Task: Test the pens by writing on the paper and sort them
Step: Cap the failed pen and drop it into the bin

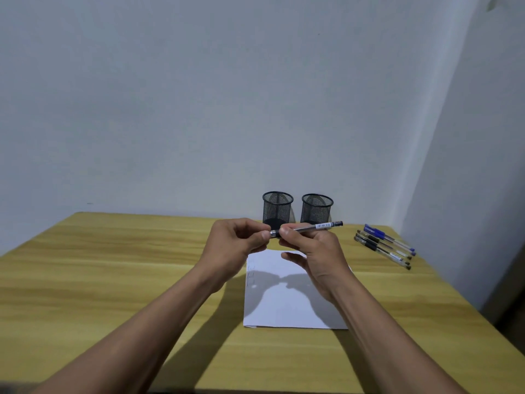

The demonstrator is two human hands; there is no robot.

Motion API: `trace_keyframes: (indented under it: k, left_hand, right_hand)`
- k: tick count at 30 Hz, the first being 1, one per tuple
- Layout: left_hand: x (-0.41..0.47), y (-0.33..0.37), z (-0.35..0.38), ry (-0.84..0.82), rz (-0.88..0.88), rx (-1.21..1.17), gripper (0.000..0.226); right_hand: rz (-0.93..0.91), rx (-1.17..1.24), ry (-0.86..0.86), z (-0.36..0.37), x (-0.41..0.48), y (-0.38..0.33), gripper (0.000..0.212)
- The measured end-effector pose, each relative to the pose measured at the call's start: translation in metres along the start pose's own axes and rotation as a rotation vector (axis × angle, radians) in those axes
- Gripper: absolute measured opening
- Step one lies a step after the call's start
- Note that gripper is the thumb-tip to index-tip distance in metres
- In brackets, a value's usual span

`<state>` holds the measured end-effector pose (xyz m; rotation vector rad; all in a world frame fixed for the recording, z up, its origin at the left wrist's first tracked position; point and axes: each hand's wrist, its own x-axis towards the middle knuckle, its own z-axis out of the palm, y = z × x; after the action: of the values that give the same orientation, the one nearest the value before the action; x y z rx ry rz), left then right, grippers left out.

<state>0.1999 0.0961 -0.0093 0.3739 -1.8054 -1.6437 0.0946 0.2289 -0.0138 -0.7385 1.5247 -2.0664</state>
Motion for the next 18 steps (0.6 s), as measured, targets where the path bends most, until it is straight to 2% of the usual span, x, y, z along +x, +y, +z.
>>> trace_keyframes:
  k: [3,7,14,18]
  left_hand:
    - [-0.001,0.003,-0.008,-0.023,-0.004,0.084,0.005]
    - [-0.001,0.006,-0.018,0.005,-0.009,0.126,0.005]
    - [0.0,0.014,-0.022,0.002,0.023,0.153,0.004]
    - [-0.001,0.016,-0.018,-0.007,0.033,0.152,0.003]
  right_hand:
    - [0.026,-0.098,-0.052,-0.005,0.0,-0.005,0.009]
    - [-0.032,-0.128,-0.009,-0.017,0.004,-0.02,0.01]
    - [-0.223,-0.685,-0.075,-0.024,0.008,-0.044,0.014]
    - [-0.309,-0.97,-0.077,-0.019,0.008,-0.048,0.009]
